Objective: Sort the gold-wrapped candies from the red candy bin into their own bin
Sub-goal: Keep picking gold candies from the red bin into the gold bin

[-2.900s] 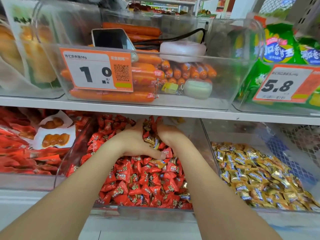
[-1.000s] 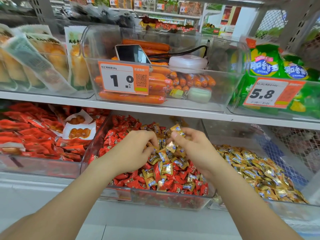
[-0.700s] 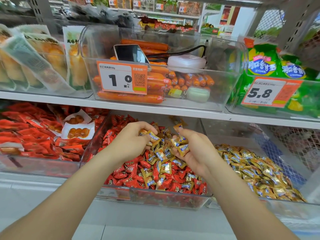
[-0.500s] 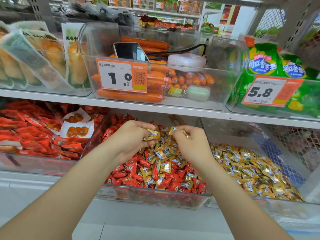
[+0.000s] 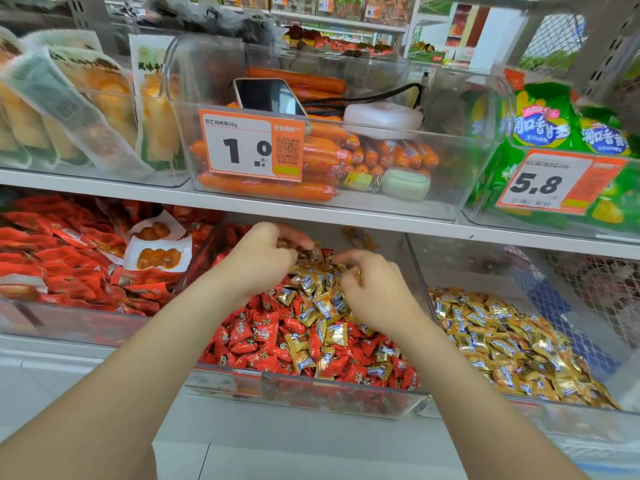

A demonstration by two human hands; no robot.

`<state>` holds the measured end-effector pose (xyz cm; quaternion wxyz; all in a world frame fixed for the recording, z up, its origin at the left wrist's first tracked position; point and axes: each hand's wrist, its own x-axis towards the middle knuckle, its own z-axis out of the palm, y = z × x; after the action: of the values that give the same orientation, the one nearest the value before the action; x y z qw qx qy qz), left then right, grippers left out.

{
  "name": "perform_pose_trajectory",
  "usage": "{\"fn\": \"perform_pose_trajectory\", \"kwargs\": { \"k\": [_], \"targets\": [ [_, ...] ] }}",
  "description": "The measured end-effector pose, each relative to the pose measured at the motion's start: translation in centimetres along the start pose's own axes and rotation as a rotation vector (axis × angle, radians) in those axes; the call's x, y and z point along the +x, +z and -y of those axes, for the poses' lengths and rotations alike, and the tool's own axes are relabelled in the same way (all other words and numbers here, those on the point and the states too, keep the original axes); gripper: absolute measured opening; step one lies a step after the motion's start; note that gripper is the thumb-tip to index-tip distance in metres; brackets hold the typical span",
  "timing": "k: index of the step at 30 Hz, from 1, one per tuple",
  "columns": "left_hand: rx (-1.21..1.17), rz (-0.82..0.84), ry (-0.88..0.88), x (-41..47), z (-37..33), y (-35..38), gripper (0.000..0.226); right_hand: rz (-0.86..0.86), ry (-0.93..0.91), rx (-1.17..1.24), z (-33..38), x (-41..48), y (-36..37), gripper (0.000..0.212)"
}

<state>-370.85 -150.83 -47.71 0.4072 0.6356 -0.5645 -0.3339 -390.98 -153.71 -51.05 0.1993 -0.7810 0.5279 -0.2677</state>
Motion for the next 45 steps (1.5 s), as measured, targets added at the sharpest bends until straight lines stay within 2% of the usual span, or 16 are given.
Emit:
{"fn": "perform_pose_trajectory", "kwargs": {
  "k": [3,5,7,9,12,16,20,21,23,25,28,32,35,39,43,45],
  "targets": [
    [0.540,0.124,0.232,1.0,1.5,-0.4,0.056,0.124,-0.081,-0.066,0.1,0.2,0.4,0.048],
    [0.702,0.208,0.268,1.7,2.7,-0.2,0.056,0.275,-0.118,-0.116,0.0,0.3,0.8,0.053],
    [0.776,0.275,0.285,2.0,3.4,0.0,0.051,0.419,-0.121,-0.180,-0.2,0.2,1.3,0.060],
    [0.793,0.321,0.278,2.1,3.5,0.3,0.050,0.483,-0.080,-0.281,-0.5,0.3,1.8,0.067],
    [0.837,0.385,0.277,2.5,3.9,0.7,0.054,0.462,-0.085,-0.317,-0.5,0.8,2.3,0.066],
    [0.859,0.474,0.303,3.2,4.3,1.3,0.059,0.354,-0.169,-0.234,-0.6,1.1,1.7,0.044],
    [0.837,0.503,0.307,3.6,4.4,1.6,0.035,0.195,-0.153,-0.077,-0.7,0.9,0.6,0.017],
    [0.816,0.481,0.322,3.6,4.3,1.6,0.029,0.134,-0.124,-0.023,-0.7,0.8,0.4,0.020],
    [0.773,0.412,0.339,3.5,3.9,1.5,0.020,0.073,0.022,0.182,-0.5,0.8,-0.3,0.041],
    [0.762,0.373,0.339,3.1,3.4,1.3,0.022,0.102,0.179,0.422,-0.4,0.5,-0.9,0.049],
    [0.652,0.282,0.374,2.5,3.2,0.7,0.023,0.143,0.290,0.605,-0.2,-0.4,-1.4,0.054],
    [0.453,0.139,0.384,1.2,2.5,0.4,0.023,0.137,0.414,0.849,0.2,-0.7,-1.3,0.047],
    [0.345,0.116,0.334,-0.4,1.6,0.5,0.023,0.110,0.505,1.013,0.6,-0.8,-1.2,0.034],
    [0.205,0.039,0.262,-2.1,0.6,1.4,0.025,0.145,0.537,1.130,0.7,-1.5,-2.6,0.021],
    [-0.016,-0.002,0.154,-3.7,-0.3,3.3,0.024,0.166,0.526,1.105,-0.7,-3.6,-6.5,0.017],
    [-0.142,0.032,0.098,-4.8,-0.8,4.5,0.023,0.140,0.498,1.069,-2.3,-5.0,-8.9,0.017]
  ]
}}
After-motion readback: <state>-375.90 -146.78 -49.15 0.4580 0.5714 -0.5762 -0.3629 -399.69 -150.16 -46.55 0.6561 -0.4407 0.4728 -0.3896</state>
